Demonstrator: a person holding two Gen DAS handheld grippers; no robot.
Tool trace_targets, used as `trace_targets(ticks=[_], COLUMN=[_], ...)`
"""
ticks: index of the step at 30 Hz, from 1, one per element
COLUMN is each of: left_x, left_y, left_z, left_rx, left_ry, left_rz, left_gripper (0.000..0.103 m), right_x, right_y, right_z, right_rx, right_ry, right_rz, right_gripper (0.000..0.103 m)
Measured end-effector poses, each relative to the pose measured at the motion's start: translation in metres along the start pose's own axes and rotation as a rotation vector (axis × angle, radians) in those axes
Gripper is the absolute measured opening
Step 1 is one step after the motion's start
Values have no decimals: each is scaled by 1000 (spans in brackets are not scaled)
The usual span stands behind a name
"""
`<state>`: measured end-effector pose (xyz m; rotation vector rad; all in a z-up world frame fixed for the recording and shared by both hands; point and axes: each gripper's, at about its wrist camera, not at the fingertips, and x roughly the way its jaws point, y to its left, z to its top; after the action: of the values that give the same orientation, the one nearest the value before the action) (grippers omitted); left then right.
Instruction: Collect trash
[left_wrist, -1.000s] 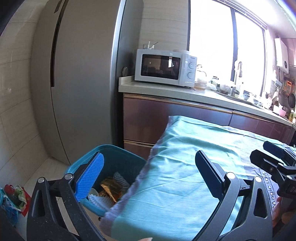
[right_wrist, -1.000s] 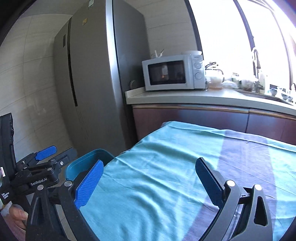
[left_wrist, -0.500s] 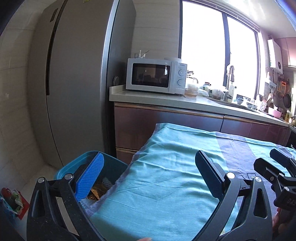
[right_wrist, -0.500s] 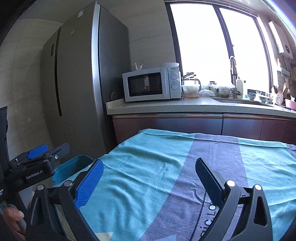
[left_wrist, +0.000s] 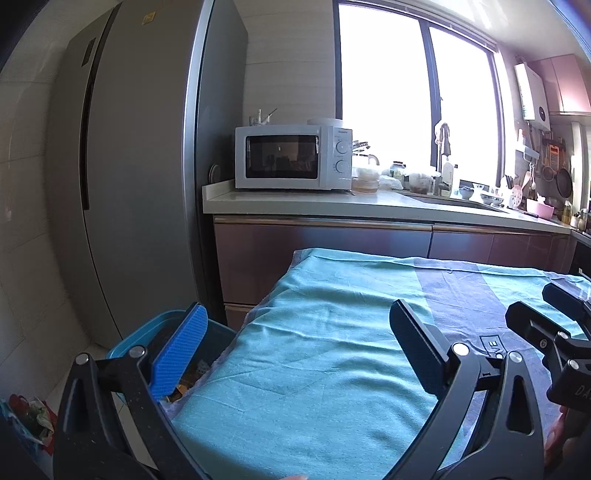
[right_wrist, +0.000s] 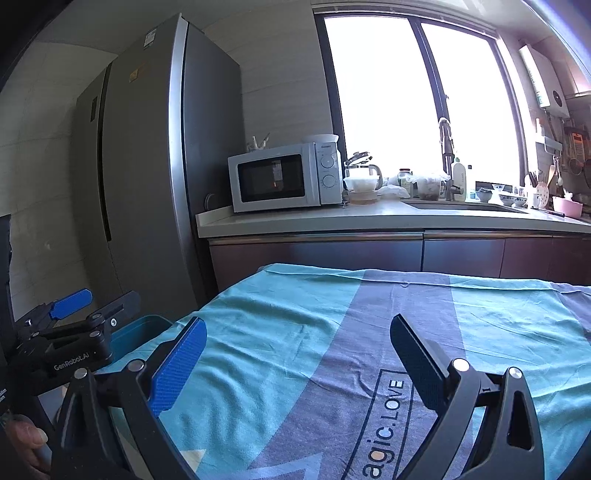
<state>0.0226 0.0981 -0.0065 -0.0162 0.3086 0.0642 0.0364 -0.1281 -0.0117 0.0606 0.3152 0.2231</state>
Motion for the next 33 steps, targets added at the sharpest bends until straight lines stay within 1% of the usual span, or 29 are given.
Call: trace_targets(ticks=[13, 33], left_x=[-14, -17], left_y=[-13, -22], left_z=[1, 0], left_rx=[37, 60], left_ry=[-48, -53], left_rz=[-7, -16], left_gripper=[97, 97], right_x=[-11, -18], right_y=[-9, -21], right_z=[0, 1], right_rx=[7, 23], right_ry=[-19, -22], right_rz=[-30, -43], right_gripper=[96, 96])
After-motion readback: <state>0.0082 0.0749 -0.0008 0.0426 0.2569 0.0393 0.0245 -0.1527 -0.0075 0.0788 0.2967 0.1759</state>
